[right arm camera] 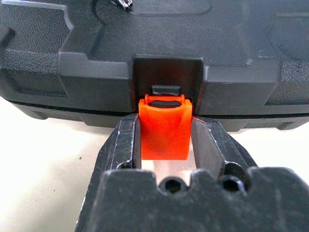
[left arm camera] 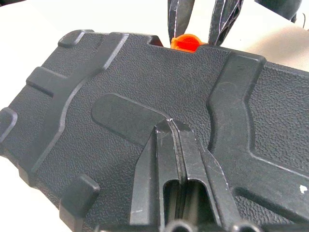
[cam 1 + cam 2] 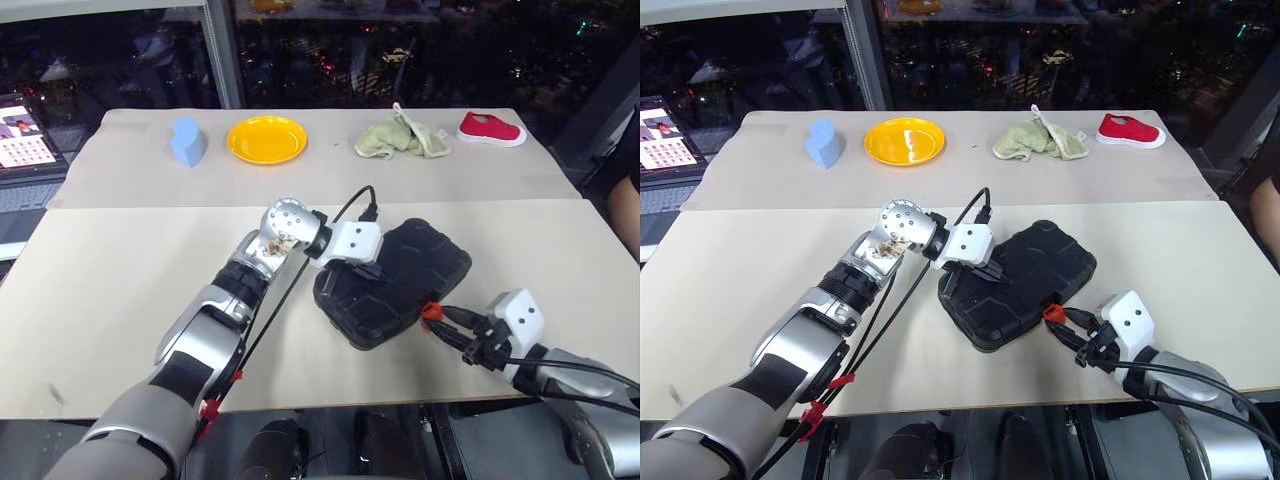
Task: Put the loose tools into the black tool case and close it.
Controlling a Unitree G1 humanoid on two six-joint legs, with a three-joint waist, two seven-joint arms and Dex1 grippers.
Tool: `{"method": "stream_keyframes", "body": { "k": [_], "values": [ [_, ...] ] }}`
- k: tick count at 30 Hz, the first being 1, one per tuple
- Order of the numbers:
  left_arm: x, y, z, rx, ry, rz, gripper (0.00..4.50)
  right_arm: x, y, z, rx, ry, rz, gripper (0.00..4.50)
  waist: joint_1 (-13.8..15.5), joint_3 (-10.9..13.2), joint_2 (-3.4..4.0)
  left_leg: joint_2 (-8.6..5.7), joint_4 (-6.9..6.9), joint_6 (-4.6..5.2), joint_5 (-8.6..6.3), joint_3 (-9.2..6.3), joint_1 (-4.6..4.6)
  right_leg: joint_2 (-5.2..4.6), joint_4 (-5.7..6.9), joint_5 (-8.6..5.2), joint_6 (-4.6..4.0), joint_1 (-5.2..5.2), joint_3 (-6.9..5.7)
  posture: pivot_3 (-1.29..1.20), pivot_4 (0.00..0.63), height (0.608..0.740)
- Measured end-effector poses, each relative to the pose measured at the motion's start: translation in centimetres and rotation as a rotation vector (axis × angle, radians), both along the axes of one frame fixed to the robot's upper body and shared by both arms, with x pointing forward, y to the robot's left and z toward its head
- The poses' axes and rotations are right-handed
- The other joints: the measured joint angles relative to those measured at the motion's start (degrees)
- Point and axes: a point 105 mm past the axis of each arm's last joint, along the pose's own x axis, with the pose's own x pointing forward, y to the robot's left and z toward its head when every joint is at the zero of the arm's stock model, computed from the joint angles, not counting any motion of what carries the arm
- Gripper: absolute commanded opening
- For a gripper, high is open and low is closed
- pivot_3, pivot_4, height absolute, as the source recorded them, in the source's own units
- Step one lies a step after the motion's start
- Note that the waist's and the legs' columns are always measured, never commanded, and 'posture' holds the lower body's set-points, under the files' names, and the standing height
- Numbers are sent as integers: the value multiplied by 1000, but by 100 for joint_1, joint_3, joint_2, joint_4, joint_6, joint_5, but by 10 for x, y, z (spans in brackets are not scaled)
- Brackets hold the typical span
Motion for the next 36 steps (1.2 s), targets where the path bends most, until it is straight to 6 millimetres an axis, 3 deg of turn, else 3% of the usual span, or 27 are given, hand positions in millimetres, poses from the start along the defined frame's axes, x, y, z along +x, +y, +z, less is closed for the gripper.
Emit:
{"method": "stream_keyframes", "body": {
  "k": [3, 5, 9, 16, 19, 27, 36],
  "values": [
    [0, 0, 0, 0, -6, -4, 0, 0, 0, 1, 5, -2, -4, 1233, 0, 0, 0, 0, 0, 0, 0, 0, 0, 0, -1, 0, 0, 0, 0, 0, 150, 740],
    [0, 1, 0, 1, -12, -5, 0, 1, 1, 2, 9, 4, -10, 2240, 0, 0, 0, 0, 1, 0, 0, 0, 0, 0, 0, 0, 0, 1, 0, 0, 150, 740],
    [0, 1, -2, 14, -18, -1, 0, 2, 12, 19, 12, -66, 23, 3390, -6, 0, -1, 1, 1, 0, 0, -1, 18, 3, 0, -1, 0, 16, 1, 0, 150, 740],
    [0, 1, -3, 16, -19, -3, 0, -23, -1, 3, -21, 35, 5, 3390, 7, -1, -1, 1, 2, 3, -1, -1, 23, 4, -1, -2, 2, 25, 1, 0, 150, 740],
    [1, 2, -3, 18, -20, 1, 0, -28, -4, -6, -41, 64, -8, 2672, -3, -1, -1, 1, 2, 2, 0, 0, 29, 3, 0, -5, 7, 29, 2, 0, 150, 740],
    [1, 2, -4, 20, -20, 4, 0, -20, -10, -27, -41, 81, -48, 7, -5, -1, 0, 2, 2, -2, 2, -1, 39, 2, 0, -25, 39, 39, 4, 0, 150, 740],
    [1, 3, -3, 21, -20, 3, 0, -6, -1, -36, -21, 74, -47, 7, -11, -1, 0, 2, 1, -2, 2, -1, 39, 4, -1, -4, 4, 38, 4, 0, 150, 740]
  ]
}}
